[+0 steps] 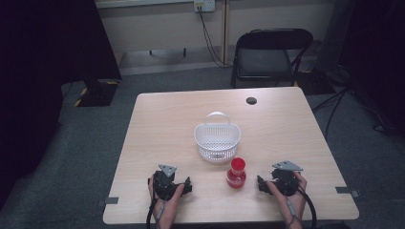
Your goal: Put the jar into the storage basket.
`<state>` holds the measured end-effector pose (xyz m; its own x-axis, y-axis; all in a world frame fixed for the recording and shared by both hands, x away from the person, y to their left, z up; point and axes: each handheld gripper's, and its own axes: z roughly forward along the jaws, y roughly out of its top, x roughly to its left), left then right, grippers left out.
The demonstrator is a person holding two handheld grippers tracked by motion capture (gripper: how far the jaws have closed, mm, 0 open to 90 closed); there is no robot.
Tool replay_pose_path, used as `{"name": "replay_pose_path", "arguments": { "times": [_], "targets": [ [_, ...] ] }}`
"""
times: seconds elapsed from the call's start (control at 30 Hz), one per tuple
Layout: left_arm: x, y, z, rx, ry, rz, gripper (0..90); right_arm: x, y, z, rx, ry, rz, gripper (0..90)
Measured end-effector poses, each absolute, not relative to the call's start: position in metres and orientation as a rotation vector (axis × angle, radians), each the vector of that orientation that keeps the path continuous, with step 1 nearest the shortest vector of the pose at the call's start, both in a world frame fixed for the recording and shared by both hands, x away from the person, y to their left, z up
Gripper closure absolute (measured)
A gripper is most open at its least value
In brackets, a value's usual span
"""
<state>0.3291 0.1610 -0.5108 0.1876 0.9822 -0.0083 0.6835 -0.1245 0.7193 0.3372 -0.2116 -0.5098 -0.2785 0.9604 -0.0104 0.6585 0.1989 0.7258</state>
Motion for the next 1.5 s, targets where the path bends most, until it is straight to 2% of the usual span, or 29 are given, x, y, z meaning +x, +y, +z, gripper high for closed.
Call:
{"name": "replay_pose_path", "arguments": {
  "times": [0.67,1.5],
  "targets": [
    [0.329,0.161,-0.511,1.877,1.558,0.651,0.3,0.335,-0.210,-0.508,1.495,2.007,0.875,4.3],
    [0.329,0.161,-0.511,1.877,1.558,0.652,0.3,0.300,-0.197,-0.446,1.296,1.995,1.159,2.9]
  ]
}}
